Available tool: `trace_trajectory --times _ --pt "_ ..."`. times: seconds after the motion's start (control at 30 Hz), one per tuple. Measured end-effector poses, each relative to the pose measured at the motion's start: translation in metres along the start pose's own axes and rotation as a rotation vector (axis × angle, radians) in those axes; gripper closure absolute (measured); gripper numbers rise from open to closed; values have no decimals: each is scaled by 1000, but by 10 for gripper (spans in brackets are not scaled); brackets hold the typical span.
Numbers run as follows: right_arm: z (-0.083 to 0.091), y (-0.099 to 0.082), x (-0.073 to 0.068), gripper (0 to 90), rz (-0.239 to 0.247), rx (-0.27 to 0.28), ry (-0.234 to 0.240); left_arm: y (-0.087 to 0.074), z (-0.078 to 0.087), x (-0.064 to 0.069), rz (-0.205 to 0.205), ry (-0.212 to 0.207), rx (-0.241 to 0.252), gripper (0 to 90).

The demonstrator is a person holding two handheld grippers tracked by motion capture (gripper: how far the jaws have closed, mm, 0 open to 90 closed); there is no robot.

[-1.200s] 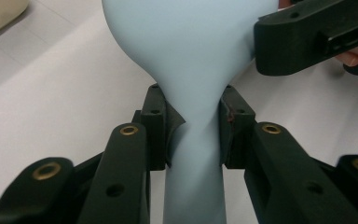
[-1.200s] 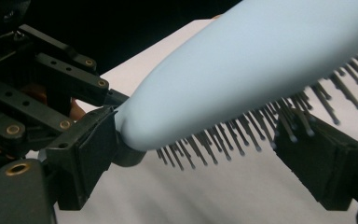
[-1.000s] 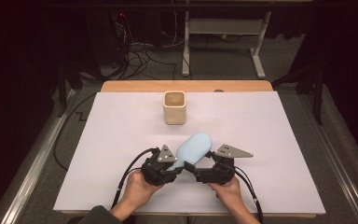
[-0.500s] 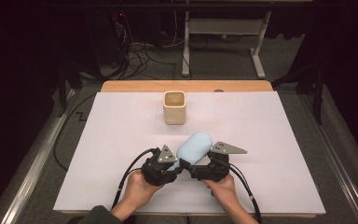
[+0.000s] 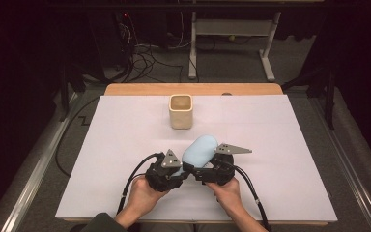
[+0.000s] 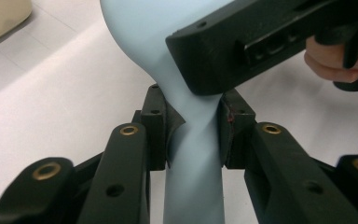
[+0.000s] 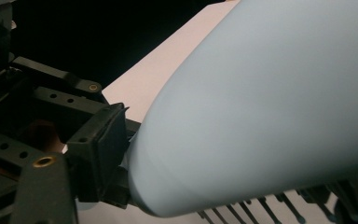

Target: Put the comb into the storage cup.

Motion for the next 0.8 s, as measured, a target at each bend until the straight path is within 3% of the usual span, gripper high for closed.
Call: trace_trajectory --times 0.27,0.8 --pt "4 7 -5 402 6 -5 17 0 1 -2 3 4 1 689" --pt "4 18 -15 539 36 -60 61 -1 7 -4 17 13 30 689"
Point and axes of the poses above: each handheld gripper's, and its own axes: z roughly backward along the jaws, y roughly out of its top, x roughly to its right, the point moved 1 cm from there along -z, roughly forward along the jaws, and after that the axes turned 11 degrees about -z, right-handed, at the moved point
